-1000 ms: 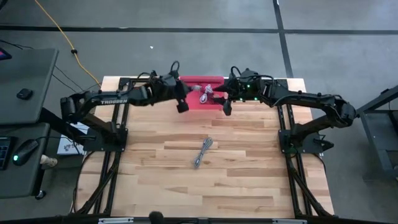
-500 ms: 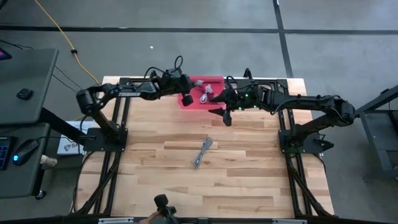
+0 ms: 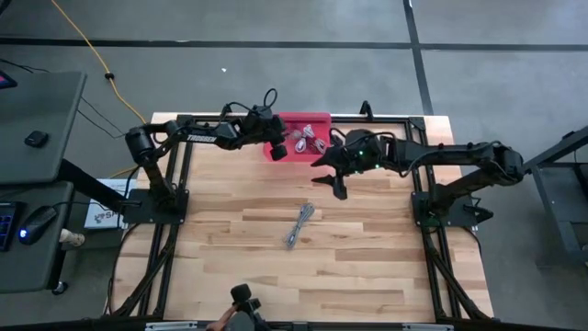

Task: Pick and place USB-C Cables
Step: Put the purple charger cable into the pink bin, then put the black and white charger cable into the pink bin

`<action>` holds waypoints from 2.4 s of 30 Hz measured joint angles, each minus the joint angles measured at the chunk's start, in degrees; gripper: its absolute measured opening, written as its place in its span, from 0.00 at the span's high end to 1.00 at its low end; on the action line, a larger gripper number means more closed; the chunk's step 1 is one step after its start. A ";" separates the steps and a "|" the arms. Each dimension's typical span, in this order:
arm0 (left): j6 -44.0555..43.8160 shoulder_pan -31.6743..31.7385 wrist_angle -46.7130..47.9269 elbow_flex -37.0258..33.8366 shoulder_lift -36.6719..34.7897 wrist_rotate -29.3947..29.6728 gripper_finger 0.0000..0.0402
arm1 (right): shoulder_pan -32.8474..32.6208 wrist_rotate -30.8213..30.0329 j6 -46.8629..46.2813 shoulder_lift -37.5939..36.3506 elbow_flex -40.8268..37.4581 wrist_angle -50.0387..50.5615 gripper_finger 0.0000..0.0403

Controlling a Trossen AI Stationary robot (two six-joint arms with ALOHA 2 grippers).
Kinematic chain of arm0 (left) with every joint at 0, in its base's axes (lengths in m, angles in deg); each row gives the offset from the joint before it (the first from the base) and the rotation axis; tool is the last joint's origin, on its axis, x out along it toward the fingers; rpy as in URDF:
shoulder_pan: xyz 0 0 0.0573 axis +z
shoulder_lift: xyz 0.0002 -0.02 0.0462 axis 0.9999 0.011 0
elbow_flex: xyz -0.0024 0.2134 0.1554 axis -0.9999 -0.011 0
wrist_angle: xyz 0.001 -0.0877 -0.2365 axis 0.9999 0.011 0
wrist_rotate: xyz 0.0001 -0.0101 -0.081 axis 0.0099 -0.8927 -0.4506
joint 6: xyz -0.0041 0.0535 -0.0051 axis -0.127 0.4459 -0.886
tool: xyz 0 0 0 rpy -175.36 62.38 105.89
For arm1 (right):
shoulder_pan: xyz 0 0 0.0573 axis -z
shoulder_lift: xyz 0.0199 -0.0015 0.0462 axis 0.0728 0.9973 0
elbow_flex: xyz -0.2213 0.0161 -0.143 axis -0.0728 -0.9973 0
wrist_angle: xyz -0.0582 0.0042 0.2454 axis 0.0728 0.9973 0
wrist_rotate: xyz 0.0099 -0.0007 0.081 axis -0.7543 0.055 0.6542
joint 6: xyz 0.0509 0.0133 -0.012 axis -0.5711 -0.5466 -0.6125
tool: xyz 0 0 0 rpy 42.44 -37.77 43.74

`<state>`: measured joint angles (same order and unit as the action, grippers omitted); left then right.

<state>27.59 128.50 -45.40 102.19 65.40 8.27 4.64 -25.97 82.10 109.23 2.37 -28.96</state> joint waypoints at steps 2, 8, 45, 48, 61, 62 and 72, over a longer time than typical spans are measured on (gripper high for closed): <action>-0.06 0.00 0.25 0.00 -0.12 0.00 0.75 | -0.73 0.02 2.06 0.31 0.00 -0.02 0.47; -0.78 -1.00 4.71 0.00 -3.19 0.82 0.66 | -2.04 0.19 8.80 3.89 0.00 -0.17 0.47; -18.25 -25.81 34.20 -4.20 -41.35 2.83 0.67 | -8.21 13.47 19.65 32.84 0.00 -14.33 0.47; -21.10 -28.63 32.09 -7.89 -43.61 3.94 0.67 | -8.16 13.42 19.76 34.51 0.00 -15.18 0.47; -27.67 -39.05 17.90 -22.38 -51.79 11.21 0.67 | -8.07 13.41 19.90 34.91 -0.01 -15.98 0.47; -27.67 -39.88 15.91 -23.82 -52.31 11.91 0.67 | -8.05 13.33 19.88 34.91 0.00 -15.96 0.47; -29.07 -46.86 -0.87 -38.16 -56.45 15.12 0.67 | -7.53 13.15 18.56 38.74 0.15 -17.47 0.47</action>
<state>-1.48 81.64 -46.27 64.03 8.95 23.38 -2.89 -12.82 100.66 147.97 2.52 -46.43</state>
